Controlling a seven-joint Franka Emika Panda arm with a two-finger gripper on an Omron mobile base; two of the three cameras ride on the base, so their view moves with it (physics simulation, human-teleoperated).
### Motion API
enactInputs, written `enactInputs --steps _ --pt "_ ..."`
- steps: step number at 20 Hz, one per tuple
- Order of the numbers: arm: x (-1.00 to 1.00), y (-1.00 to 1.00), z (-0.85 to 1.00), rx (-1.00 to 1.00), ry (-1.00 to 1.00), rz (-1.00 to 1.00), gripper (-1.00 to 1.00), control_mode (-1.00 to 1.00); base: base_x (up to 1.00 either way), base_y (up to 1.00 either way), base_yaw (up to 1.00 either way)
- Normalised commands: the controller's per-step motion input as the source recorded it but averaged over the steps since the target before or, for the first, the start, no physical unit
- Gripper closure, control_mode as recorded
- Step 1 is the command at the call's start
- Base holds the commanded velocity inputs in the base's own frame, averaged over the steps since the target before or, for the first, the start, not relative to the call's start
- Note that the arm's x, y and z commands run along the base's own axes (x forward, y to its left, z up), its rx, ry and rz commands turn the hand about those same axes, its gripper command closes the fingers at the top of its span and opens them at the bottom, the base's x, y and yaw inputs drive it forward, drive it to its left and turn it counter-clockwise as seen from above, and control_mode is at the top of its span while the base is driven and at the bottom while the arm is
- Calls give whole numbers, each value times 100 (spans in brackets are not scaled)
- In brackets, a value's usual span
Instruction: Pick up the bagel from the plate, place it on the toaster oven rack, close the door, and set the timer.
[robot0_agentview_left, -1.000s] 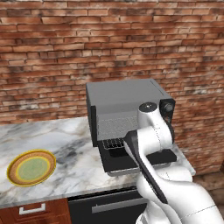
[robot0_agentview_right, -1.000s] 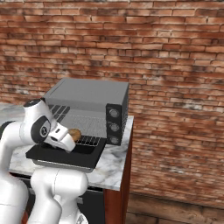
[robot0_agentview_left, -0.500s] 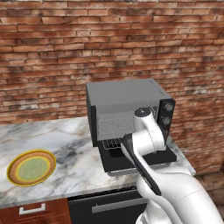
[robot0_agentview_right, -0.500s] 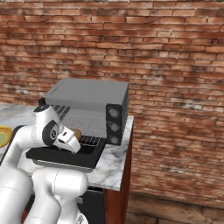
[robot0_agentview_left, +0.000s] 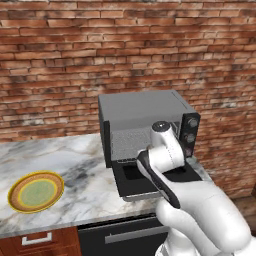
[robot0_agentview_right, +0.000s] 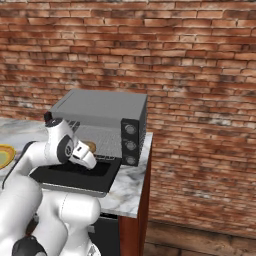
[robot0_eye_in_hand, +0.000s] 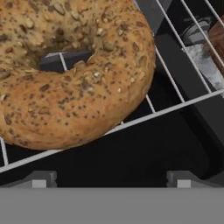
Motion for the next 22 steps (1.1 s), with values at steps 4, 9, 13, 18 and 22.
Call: enactInputs --steps 4,9,13,18,22 --pt "63 0 0 0 0 -2 -100 -100 0 0 0" --pt "46 0 0 0 0 -4 -100 -100 0 0 0" --pt "0 0 11 0 -3 -1 -100 -100 0 0 0" --pt "-86 -8 23 0 -5 0 -100 -100 0 0 0" --pt "-100 -3 66 0 0 0 -100 -100 0 0 0"
